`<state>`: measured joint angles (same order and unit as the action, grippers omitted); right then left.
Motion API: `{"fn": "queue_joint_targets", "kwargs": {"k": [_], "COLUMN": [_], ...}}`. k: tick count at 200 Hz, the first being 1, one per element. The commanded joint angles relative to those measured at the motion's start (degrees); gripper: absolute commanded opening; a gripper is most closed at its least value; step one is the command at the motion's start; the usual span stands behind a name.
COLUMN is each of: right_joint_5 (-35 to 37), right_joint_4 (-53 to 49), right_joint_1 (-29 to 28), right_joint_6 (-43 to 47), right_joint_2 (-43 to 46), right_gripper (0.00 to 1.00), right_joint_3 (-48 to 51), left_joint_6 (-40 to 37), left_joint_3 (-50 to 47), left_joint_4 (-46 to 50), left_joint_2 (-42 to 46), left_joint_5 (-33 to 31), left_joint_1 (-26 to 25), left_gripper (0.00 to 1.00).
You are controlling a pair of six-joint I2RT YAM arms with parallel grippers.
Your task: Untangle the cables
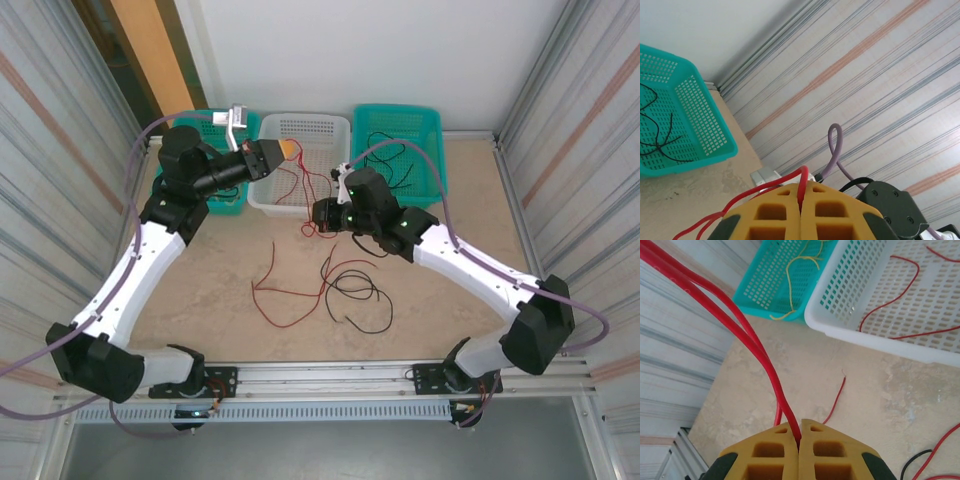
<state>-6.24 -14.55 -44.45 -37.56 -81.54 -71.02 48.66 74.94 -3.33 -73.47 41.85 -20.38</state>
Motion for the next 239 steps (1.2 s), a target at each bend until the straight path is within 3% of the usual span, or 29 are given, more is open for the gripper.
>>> {"fn": "queue_joint_targets", "kwargs": {"k": [1, 19, 43, 88, 121, 153, 170, 183, 187, 191, 239], "right_joint_5": [1.39, 6.24, 13.74, 21.3, 22.91, 22.0, 21.46, 21.06, 20.89, 20.72, 18.5], "right_joint_4": [-2.36, -6.88, -12.72, -26.05, -28.43, -29.2, -29.48, -29.64, -29.66, -29.7, -29.78], "right_joint_1": [-0.25, -0.16, 0.01, 0.92, 1.32, 2.95, 3.39, 3.39, 3.4, 3.4, 3.34], "right_joint_6": [-0.92, -0.12, 0.88, -0.79, -3.21, -2.9, -2.52, -2.24, -2.12, -2.01, -0.67], "right_joint_2": [0.74, 5.09, 13.45, 25.47, 33.64, 35.5, 34.81, 34.2, 33.96, 33.76, 30.89], "right_gripper": [0.18, 0.39, 0.5, 0.53, 0.54, 0.55, 0.55, 0.55, 0.55, 0.55, 0.54], "right_joint_3": [-2.43, -2.51, -0.19, 4.43, 7.94, 7.77, 6.99, 6.65, 6.54, 6.46, 6.42], "left_joint_6": [0.53, -7.02, -12.54, -14.32, -18.4, -18.53, -18.4, -18.15, -18.2, -18.17, -20.93], "left_joint_3": [2.14, 6.17, 9.86, 18.77, 28.51, 33.09, 35.18, 35.29, 35.08, 34.8, 32.68], "left_joint_4": [-3.92, 6.04, 11.6, 12.25, 17.94, 19.47, 20.96, 21.43, 21.37, 21.28, 23.7], "left_joint_2": [0.29, -0.89, -4.34, -14.98, -24.53, -31.93, -35.38, -36.7, -36.87, -36.92, -33.05], "left_joint_5": [0.43, -4.5, -9.32, -9.96, -12.28, -13.53, -13.33, -13.77, -13.93, -14.04, -16.46], "left_joint_1": [0.25, 0.35, 1.97, 6.21, 6.67, 7.02, 7.11, 7.11, 7.11, 7.11, 7.2], "left_gripper": [0.0, 0.0, 0.0, 0.0, 0.0, 0.0, 0.39, 0.58, 0.77, 0.86, 0.99]}}
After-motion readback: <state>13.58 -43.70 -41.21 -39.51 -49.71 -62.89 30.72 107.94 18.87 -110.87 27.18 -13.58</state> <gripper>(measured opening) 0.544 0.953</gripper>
